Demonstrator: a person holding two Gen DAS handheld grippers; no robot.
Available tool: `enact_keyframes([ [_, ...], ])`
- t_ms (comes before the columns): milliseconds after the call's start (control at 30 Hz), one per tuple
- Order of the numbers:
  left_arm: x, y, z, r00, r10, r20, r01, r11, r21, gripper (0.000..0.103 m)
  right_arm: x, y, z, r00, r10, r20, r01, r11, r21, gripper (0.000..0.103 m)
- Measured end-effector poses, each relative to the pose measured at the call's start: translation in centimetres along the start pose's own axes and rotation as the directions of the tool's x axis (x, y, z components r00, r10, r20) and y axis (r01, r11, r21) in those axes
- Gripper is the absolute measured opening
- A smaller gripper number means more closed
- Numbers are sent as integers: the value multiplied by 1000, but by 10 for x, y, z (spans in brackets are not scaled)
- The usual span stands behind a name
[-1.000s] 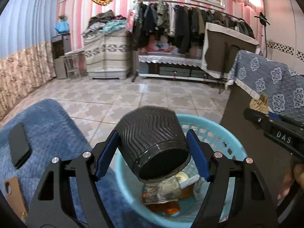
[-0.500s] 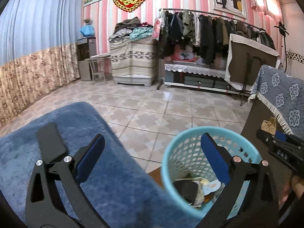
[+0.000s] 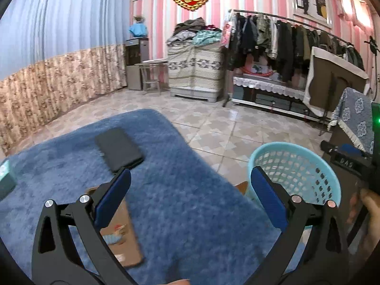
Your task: Collect trash
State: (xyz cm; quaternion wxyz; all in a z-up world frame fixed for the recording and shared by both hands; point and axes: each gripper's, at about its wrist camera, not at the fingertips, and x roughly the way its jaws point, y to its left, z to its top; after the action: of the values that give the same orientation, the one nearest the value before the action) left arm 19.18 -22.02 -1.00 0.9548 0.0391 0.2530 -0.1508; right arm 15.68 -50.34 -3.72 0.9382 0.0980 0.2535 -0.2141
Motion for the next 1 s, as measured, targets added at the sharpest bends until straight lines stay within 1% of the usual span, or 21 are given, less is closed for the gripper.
enact_keyframes([
  [33,-5,3,-1,1000,12,2,-12,1000,-1,98,-2,-1,2,1000,-1,3,1,1000,6,95],
  [167,-36,22,-6,998,61,28,-61,998,-16,98,-8,0,7,1000,0,8,0,1000,13,97],
  [233,-49,28,-10,996,84,38,-84,996,-20,98,-12,4,8,1000,15,7,-15,1000,12,99],
  [300,-65,35,-16,992,117,48,-116,993,-26,98,-16,9,9,999,49,0,-49,999,9,99],
  [400,-88,47,-28,986,156,51,-154,987,-47,98,-28,20,6,993,120,-8,-120,993,9,99],
  [433,-97,52,-33,984,168,51,-165,984,-63,98,-35,26,4,989,147,-7,-147,989,-7,99],
  [567,-130,70,-48,976,207,74,-198,974,-111,98,-63,45,-4,981,191,-10,-192,980,-61,99],
  [700,-154,79,-62,964,251,92,-240,964,-115,98,-101,64,-10,971,238,15,-236,969,-67,99],
  [767,-161,84,-67,961,260,91,-246,959,-138,98,-119,75,-19,965,261,13,-259,962,-90,99],
  [833,-169,89,-75,964,253,83,-237,958,-163,98,-135,86,-31,962,272,1,-270,957,-106,99],
  [900,-175,93,-83,965,251,78,-234,956,-179,98,-153,97,-49,954,300,-4,-298,947,-120,99],
  [1000,-185,97,-96,963,259,72,-240,950,-202,98,-171,111,-74,955,297,12,-291,943,-162,99],
])
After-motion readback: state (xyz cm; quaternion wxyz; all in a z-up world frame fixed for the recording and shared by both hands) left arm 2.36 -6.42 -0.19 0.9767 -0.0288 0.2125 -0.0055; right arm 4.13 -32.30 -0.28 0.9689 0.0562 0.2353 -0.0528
